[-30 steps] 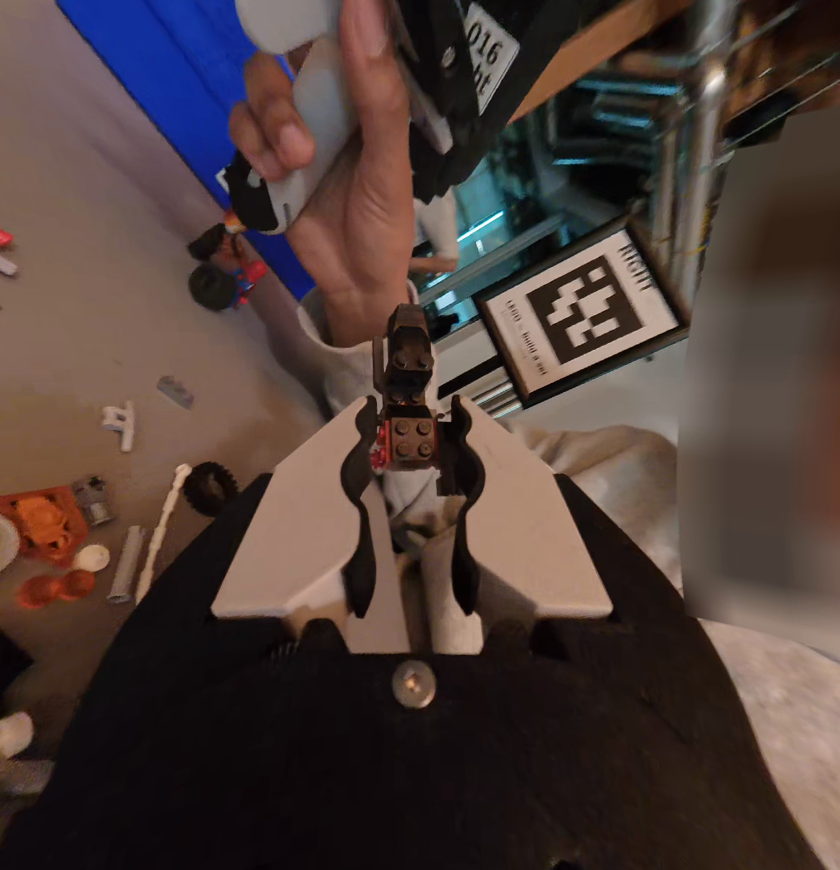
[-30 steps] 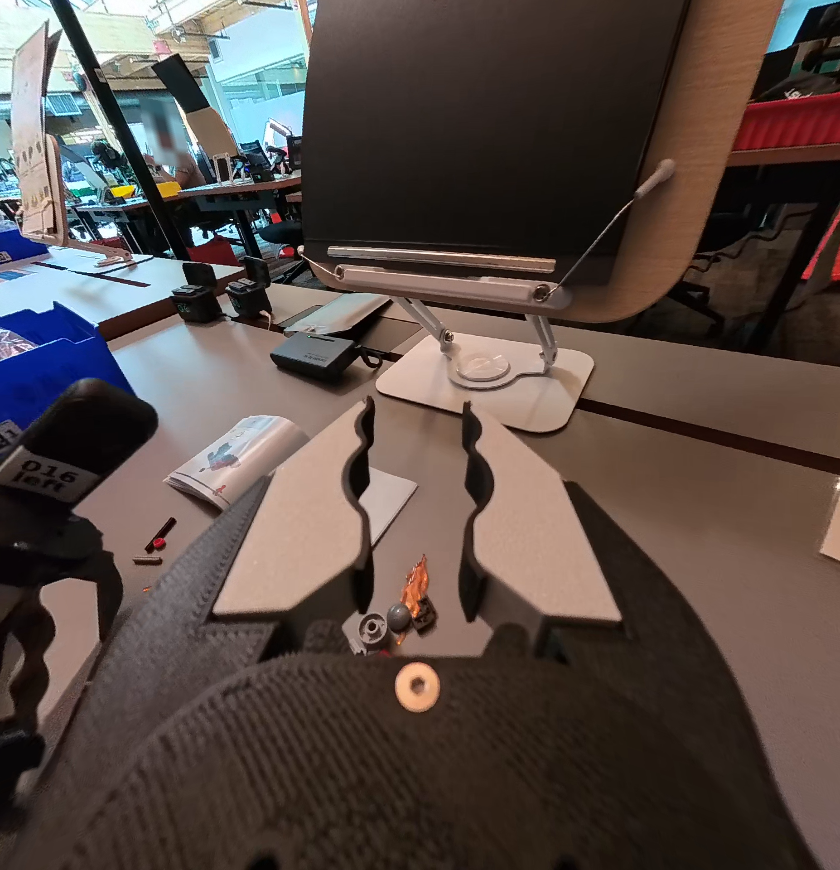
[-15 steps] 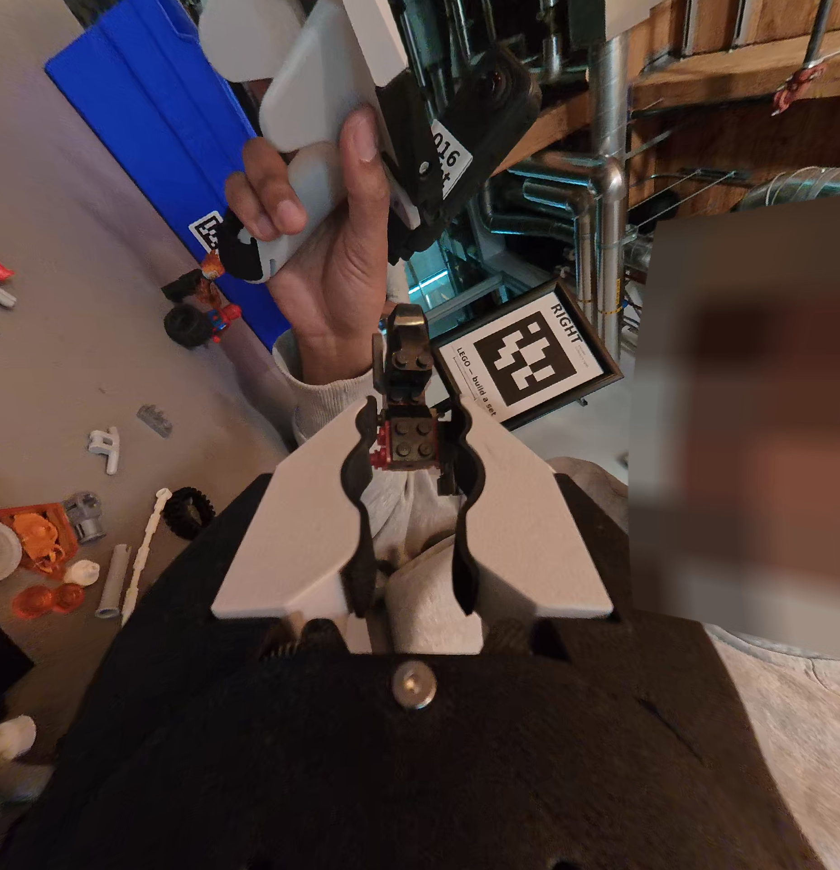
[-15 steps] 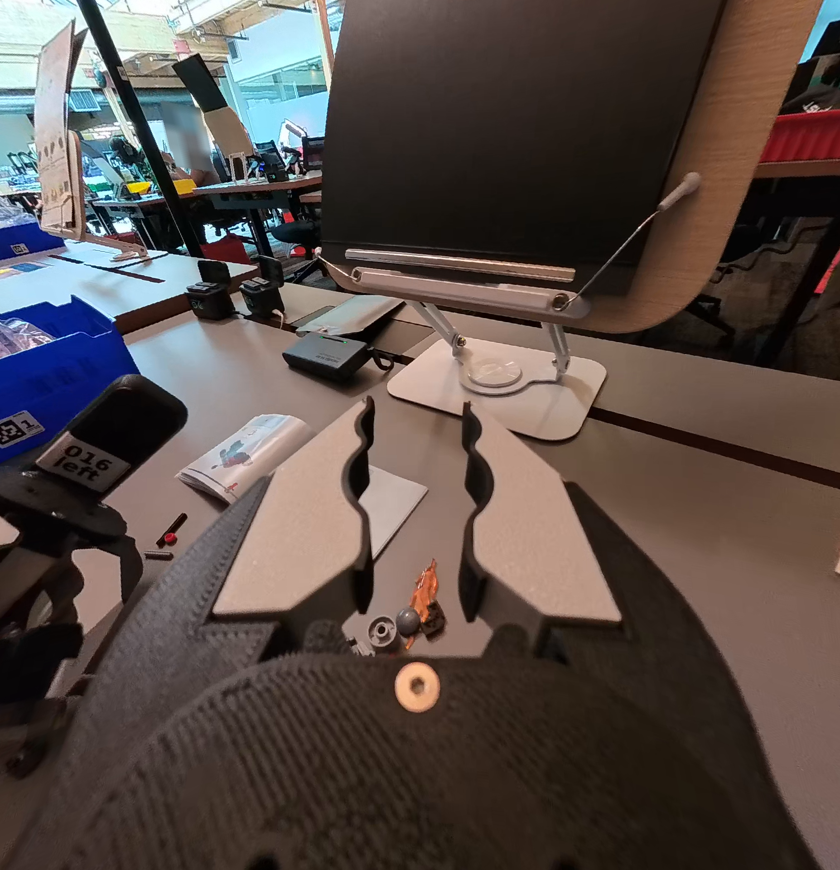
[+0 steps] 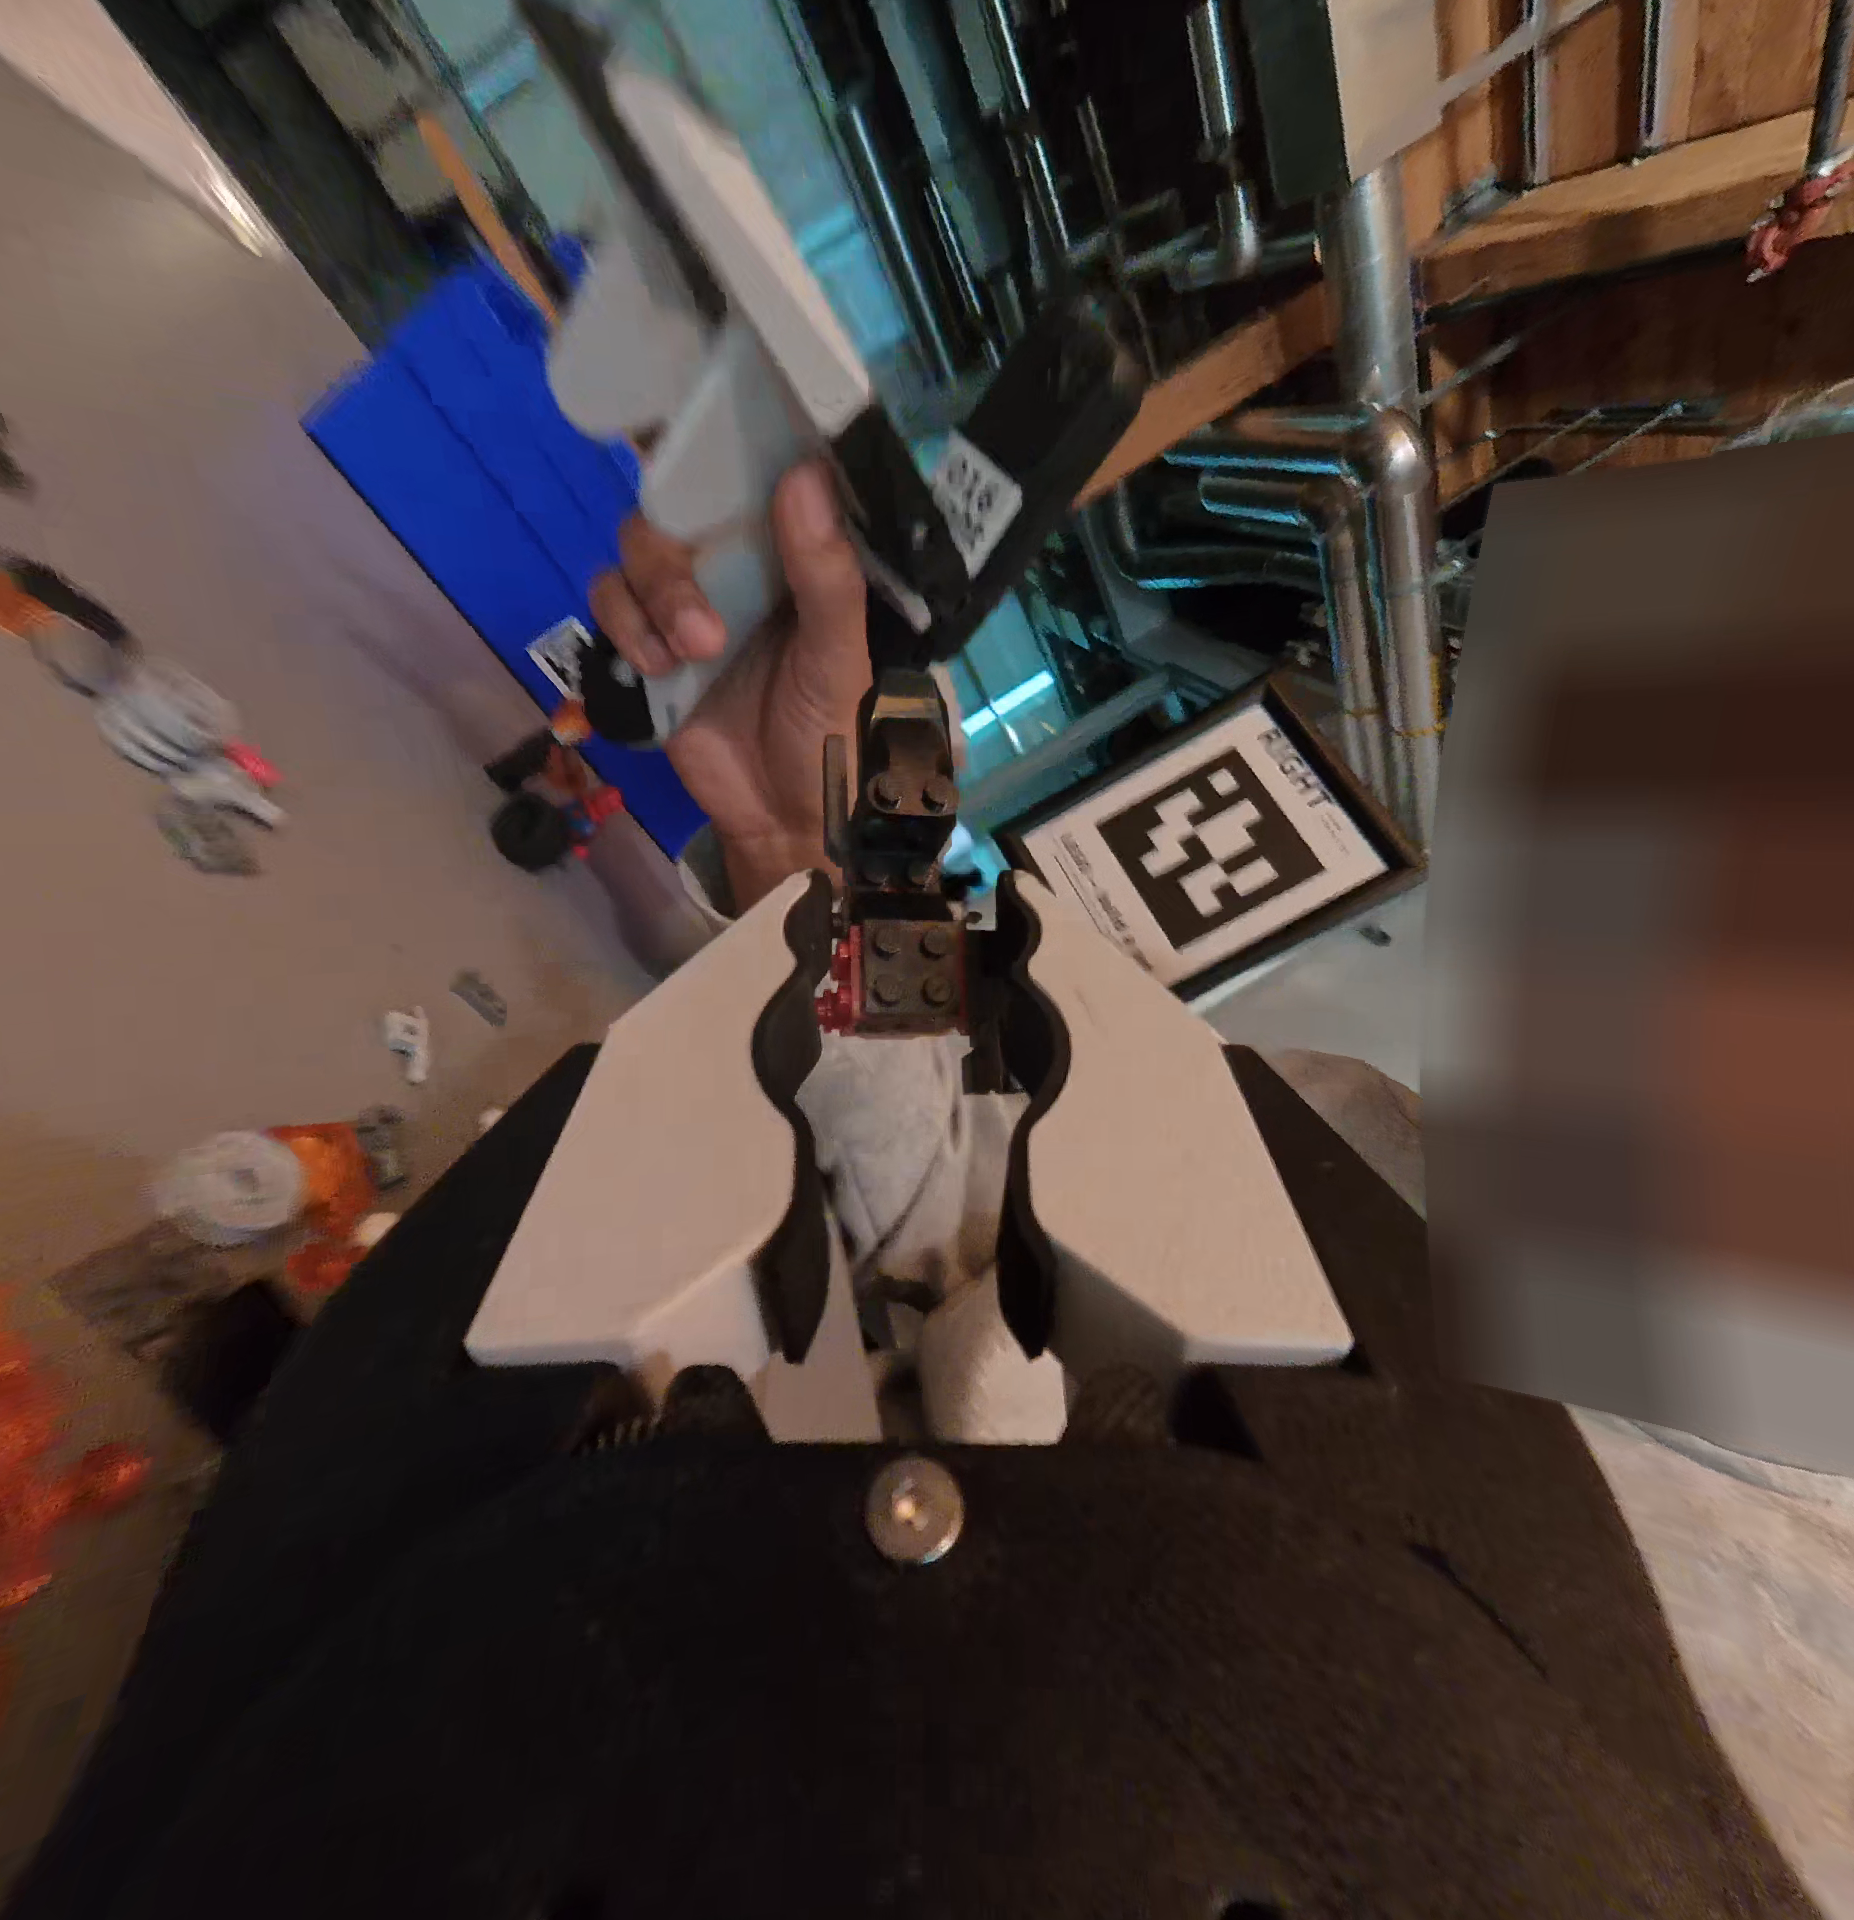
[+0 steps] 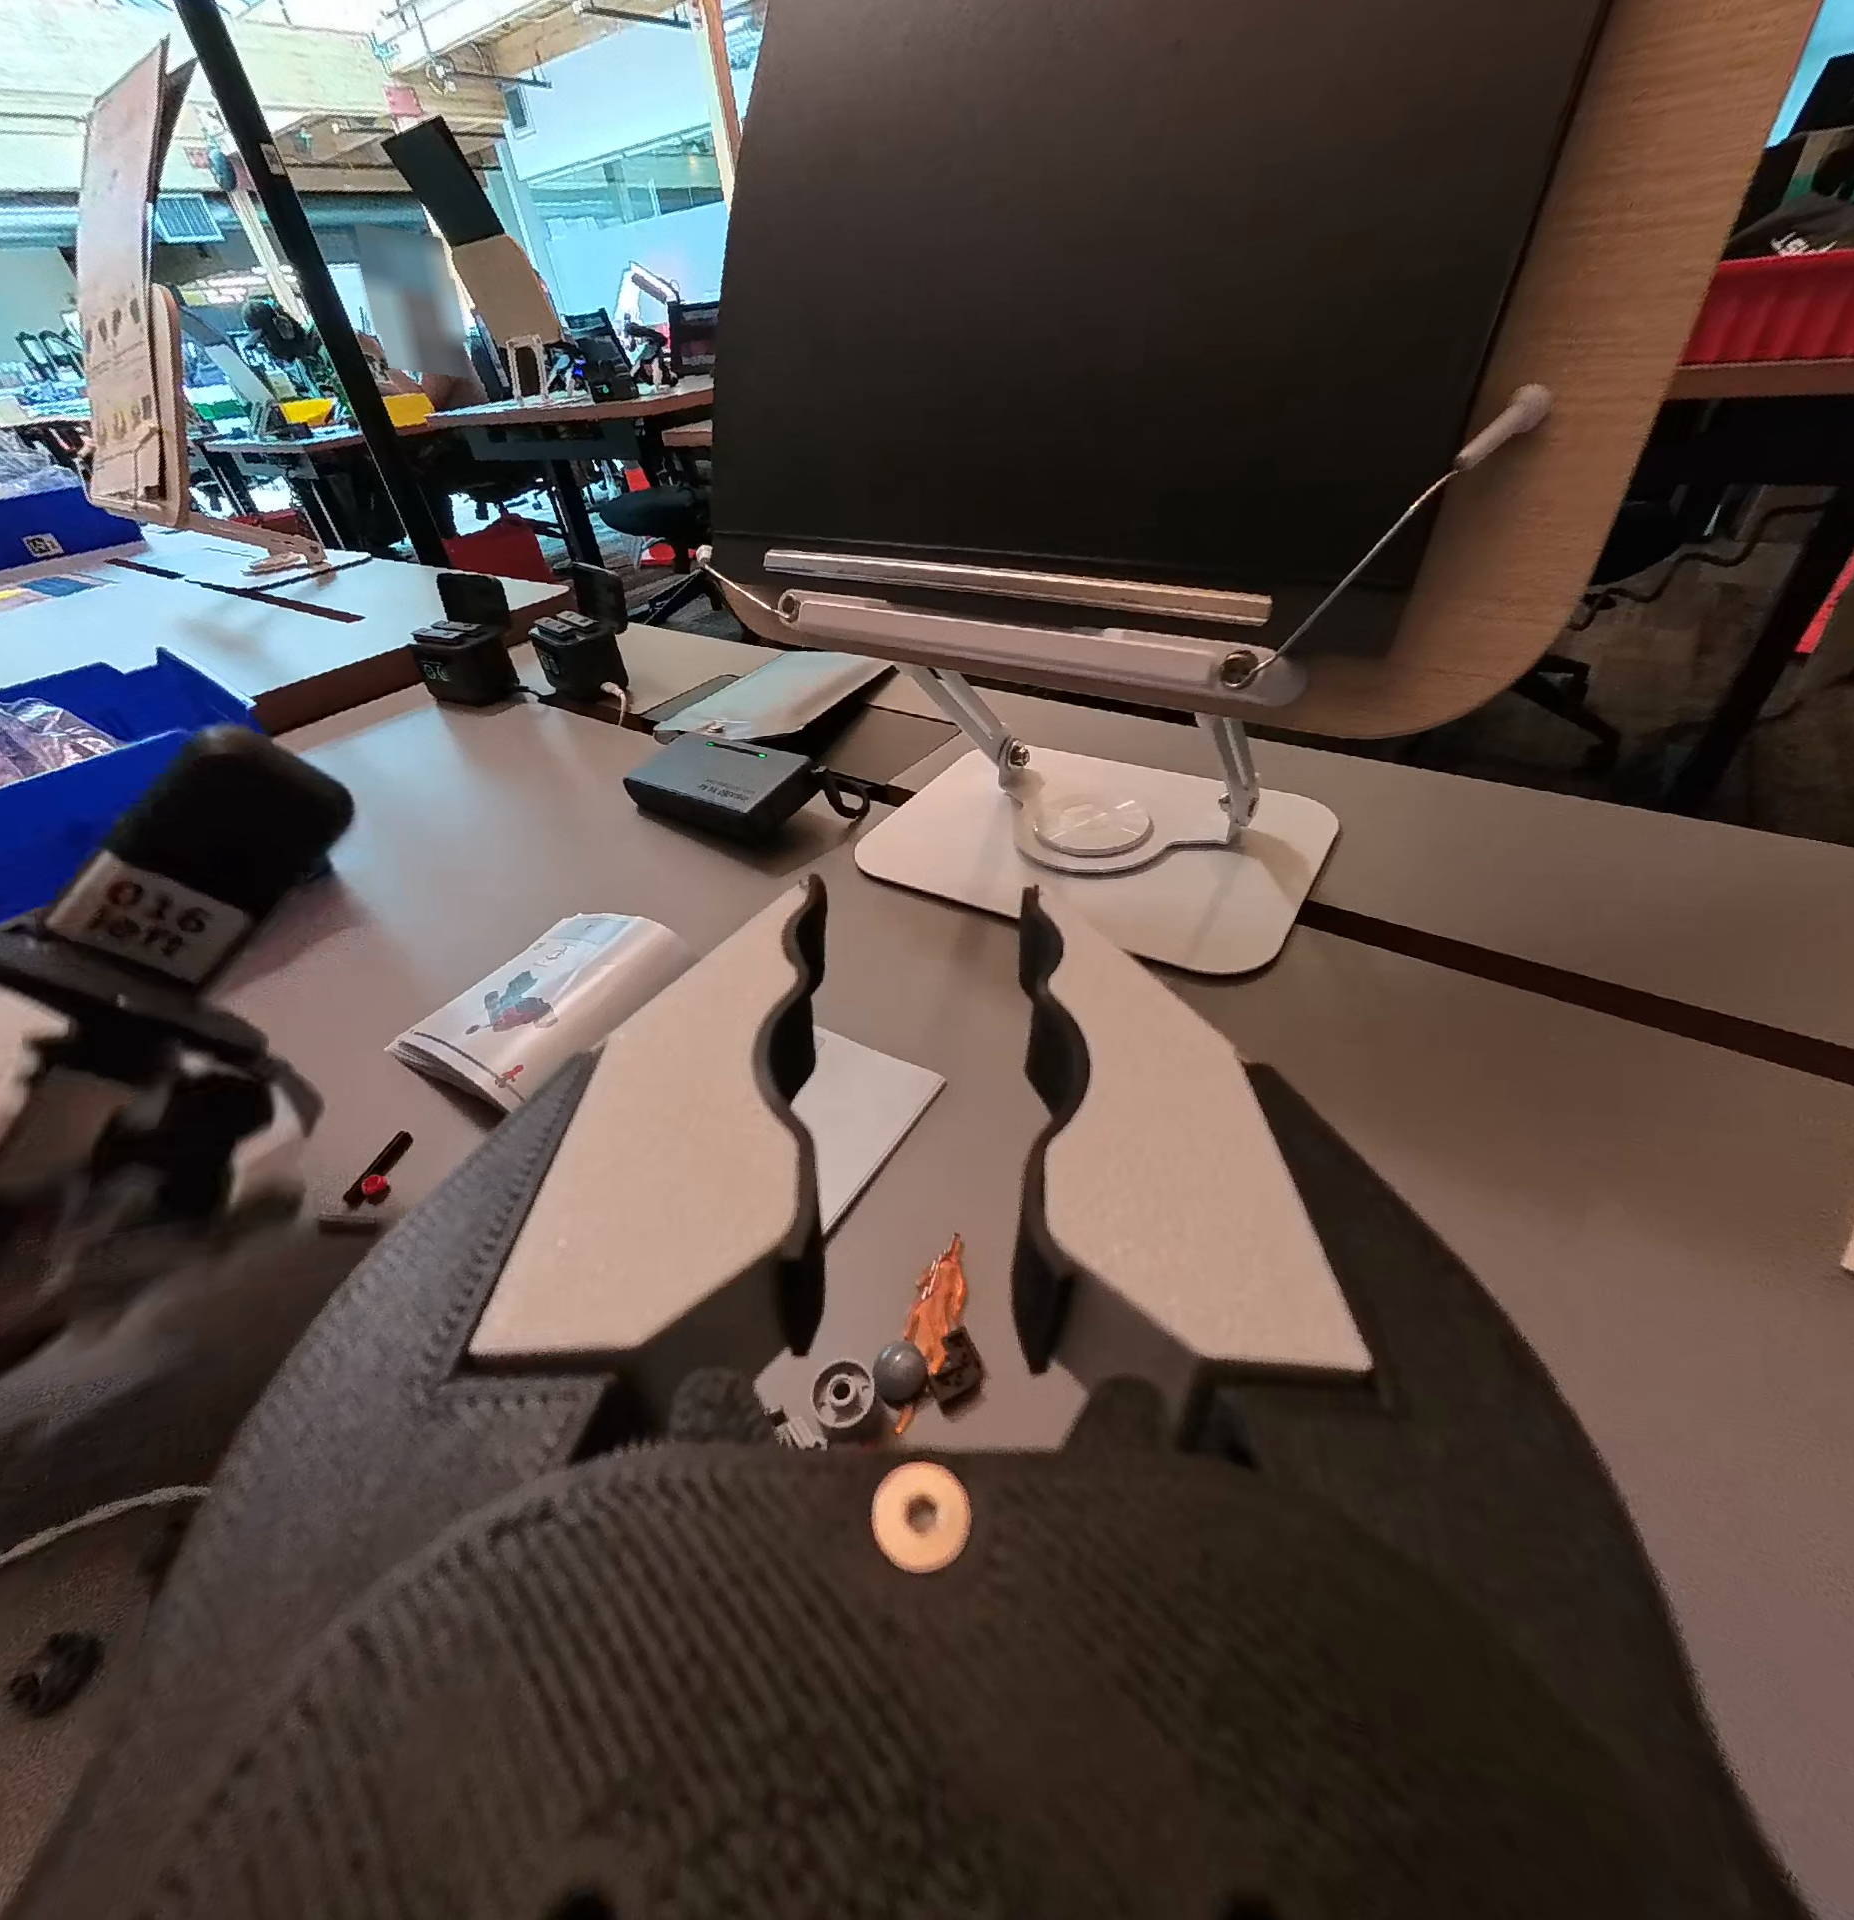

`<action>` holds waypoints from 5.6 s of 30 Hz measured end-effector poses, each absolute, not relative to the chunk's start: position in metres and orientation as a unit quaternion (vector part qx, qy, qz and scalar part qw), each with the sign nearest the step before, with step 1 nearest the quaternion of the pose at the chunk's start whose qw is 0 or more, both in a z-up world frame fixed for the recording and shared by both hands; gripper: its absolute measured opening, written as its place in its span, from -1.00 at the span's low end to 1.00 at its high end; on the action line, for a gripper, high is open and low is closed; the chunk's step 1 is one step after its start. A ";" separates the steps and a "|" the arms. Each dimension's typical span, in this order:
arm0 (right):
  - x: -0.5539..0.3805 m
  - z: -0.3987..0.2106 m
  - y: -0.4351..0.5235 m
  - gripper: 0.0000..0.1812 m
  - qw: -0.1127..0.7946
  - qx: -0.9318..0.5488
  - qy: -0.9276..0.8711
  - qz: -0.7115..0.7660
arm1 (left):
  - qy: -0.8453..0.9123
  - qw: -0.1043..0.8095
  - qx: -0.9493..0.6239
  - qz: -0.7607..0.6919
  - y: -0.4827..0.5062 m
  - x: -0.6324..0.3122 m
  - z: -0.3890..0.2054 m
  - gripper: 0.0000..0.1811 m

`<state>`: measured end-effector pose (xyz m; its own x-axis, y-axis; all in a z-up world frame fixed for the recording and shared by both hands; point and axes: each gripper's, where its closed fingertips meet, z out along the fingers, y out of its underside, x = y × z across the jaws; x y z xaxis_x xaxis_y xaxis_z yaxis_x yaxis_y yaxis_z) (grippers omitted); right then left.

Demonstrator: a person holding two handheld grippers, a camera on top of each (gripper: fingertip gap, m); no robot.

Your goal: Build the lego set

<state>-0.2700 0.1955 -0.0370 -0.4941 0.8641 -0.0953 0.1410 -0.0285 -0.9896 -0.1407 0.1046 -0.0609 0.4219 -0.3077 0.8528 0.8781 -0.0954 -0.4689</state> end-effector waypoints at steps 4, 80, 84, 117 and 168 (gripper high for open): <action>-0.269 -0.035 0.196 -0.60 0.304 -0.400 -0.623 0.599 | -0.307 0.693 -0.569 -0.319 0.036 -0.206 -0.052 -0.68; -0.168 -0.076 0.025 -0.65 -0.147 -0.240 -0.687 0.670 | 0.041 0.521 -0.816 0.247 0.039 -0.164 -0.093 -0.67; -0.172 -0.072 0.029 -0.65 -0.132 -0.241 -0.680 0.679 | -0.003 0.556 -0.795 0.243 0.035 -0.174 -0.082 -0.39; -0.136 -0.061 0.012 -0.67 -0.046 -0.096 -0.719 0.687 | -0.059 0.682 -0.699 -0.206 0.007 -0.140 -0.049 -0.74; -0.147 -0.069 0.005 -0.72 -0.056 -0.150 -0.706 0.690 | -0.080 0.669 -0.712 -0.198 0.021 -0.143 -0.059 -0.75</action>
<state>-0.1465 0.0045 -0.0691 -0.9487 0.1347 -0.2860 0.2890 0.0028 -0.9573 -0.1426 0.0208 -0.0588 0.9085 -0.1520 0.3893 0.3791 -0.0920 -0.9208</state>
